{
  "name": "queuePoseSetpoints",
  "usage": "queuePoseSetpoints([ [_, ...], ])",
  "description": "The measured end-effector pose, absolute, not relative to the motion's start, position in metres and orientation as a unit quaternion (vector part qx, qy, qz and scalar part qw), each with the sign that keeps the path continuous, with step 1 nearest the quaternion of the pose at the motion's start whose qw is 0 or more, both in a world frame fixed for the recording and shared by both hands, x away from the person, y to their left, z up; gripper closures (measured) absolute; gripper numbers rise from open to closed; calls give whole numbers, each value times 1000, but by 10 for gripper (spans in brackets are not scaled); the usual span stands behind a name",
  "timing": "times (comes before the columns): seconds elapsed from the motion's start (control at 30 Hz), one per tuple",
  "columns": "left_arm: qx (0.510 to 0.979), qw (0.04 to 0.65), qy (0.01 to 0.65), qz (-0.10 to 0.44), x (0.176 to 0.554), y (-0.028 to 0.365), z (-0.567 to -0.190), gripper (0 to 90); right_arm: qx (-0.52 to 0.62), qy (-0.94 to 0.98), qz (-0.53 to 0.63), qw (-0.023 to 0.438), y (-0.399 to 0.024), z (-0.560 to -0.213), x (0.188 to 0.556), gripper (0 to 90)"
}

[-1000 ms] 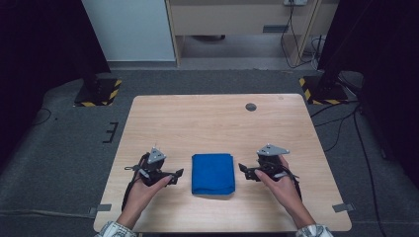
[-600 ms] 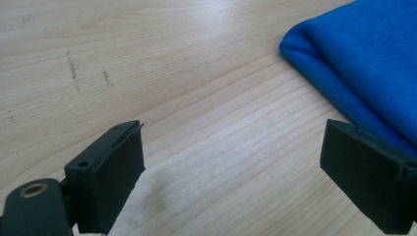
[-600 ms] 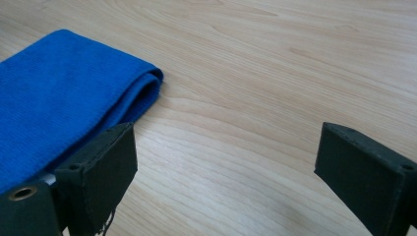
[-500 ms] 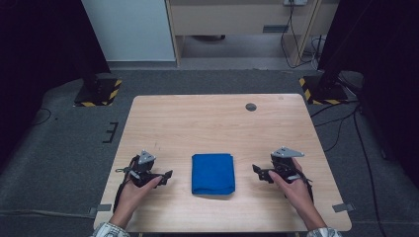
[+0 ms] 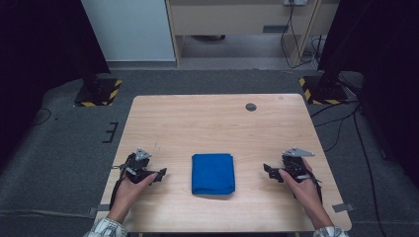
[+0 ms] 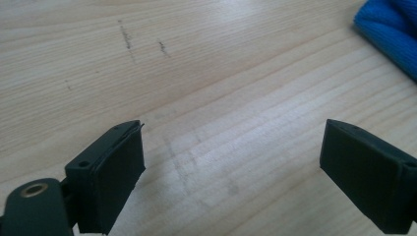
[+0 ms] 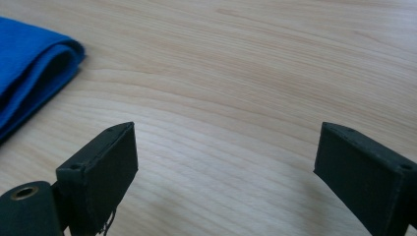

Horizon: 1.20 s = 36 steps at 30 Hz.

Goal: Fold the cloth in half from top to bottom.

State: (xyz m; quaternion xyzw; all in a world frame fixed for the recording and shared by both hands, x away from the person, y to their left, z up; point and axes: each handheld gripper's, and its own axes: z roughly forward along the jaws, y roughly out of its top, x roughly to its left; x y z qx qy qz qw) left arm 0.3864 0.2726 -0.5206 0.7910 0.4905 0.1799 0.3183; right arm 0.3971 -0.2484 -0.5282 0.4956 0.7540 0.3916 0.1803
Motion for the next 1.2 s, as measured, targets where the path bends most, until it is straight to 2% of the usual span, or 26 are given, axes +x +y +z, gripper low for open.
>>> queuePoseSetpoints([
  [0.6,785,308,499,200,399,272,-533,67,541,726,374,201,-278,-532,414,87],
  [1.2,780,318,498,208,395,271,-537,19,514,765,323,216,-261,-539,408,67],
])
